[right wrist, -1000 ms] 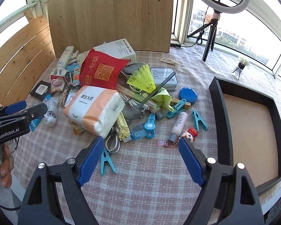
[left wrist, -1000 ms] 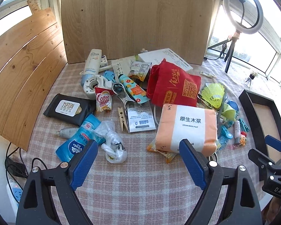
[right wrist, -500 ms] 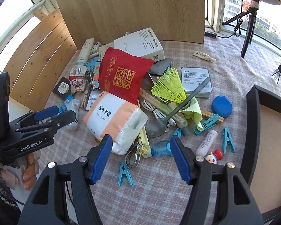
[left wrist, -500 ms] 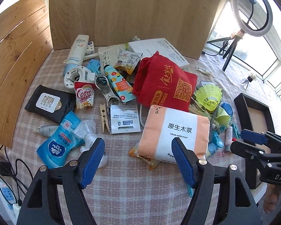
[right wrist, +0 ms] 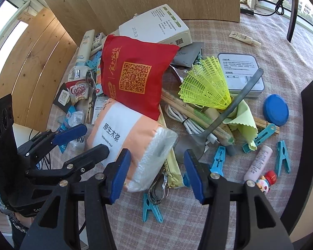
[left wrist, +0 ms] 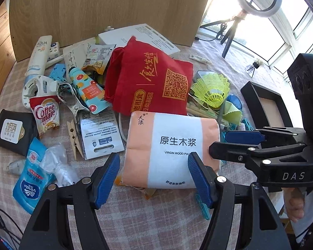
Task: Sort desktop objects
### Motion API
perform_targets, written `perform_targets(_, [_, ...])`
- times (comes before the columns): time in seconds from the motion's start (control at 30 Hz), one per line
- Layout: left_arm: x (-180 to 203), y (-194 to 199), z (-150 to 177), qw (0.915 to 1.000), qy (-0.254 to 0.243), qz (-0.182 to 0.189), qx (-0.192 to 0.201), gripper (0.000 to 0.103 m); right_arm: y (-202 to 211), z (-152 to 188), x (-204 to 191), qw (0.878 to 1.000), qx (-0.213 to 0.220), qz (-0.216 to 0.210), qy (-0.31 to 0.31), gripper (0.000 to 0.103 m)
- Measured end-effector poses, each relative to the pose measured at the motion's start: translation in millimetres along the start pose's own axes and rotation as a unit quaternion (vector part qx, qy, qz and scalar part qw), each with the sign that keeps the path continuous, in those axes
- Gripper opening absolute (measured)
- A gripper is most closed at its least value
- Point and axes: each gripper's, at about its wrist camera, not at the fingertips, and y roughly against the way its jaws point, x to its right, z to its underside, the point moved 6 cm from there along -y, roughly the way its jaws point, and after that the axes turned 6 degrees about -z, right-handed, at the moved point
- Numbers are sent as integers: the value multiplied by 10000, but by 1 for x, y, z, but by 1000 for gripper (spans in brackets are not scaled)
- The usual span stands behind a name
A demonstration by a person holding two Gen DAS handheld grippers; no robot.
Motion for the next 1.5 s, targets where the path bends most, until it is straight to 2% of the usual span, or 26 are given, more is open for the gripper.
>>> perform_targets(0.17, [1,-7,-2,9998,-12,186,-20,65,-6,-5,2,9997,-107,-181,-129,47])
perform_targets(0.3, [11,-5,0,9997,-208,162,7,65,-12,-6,-5,9996,-153,-205,-83,44])
perform_targets(0.37, [13,-2,-1,9996,-193,216,43,62,-13,-8,-8,9999,-106,-128,-11,43])
perform_targets(0.47, [19,7,-2,9988,-158,462,76,49,-10,-8,-8,9995,-91,-297,-52,33])
perform_targets(0.53, [25,10,-2,9991,-294,265,116,45,-10,-9,-10,9993,-136,-342,-29,30])
perform_targets(0.57, [24,11,-2,9992,-350,70,183,47,-11,-8,-9,9996,-156,-253,-10,30])
perform_targets(0.63, [15,14,-2,9994,-240,-108,238,62,-12,-7,-6,9996,-119,-239,-34,30])
perform_targets(0.67, [8,16,-2,9996,-148,-79,246,67,-10,-6,-5,9996,-89,-257,-51,30])
perform_targets(0.7, [2,16,-1,9997,-81,-43,238,75,-8,-5,-4,9997,-59,-232,-71,30])
perform_targets(0.73, [-3,15,0,9998,-44,-10,193,78,-6,-4,-2,9997,-39,-206,-86,30])
perform_targets(0.83, [-8,2,5,9997,-141,-195,-66,78,-7,-2,-2,9995,-94,-252,-194,31])
perform_targets(0.93, [-1,-6,11,9995,-235,61,-191,78,-12,1,-6,9991,-184,-318,-200,31])
perform_targets(0.97, [3,-6,12,9993,-273,153,-183,77,-15,2,-7,9992,-206,-305,-177,31])
perform_targets(1.13, [12,-5,11,9991,-388,163,-79,77,-17,1,-10,9993,-236,-239,-188,34])
perform_targets(1.27, [11,7,9,9992,-343,207,53,71,-15,0,-12,9994,-230,-232,-127,35])
perform_targets(1.3, [13,10,9,9990,-372,237,78,63,-14,1,-13,9993,-240,-252,-110,34])
perform_targets(1.33, [17,13,9,9986,-396,341,64,49,-14,3,-14,9990,-247,-354,-126,33])
perform_targets(1.37, [21,15,9,9983,-424,388,60,45,-14,4,-16,9985,-300,-444,-143,27])
perform_targets(1.47, [26,15,10,9986,-498,172,67,42,-15,7,-17,9990,-296,-329,-97,25])
perform_targets(1.5, [24,15,10,9988,-462,133,44,46,-15,7,-16,9991,-285,-302,-79,25])
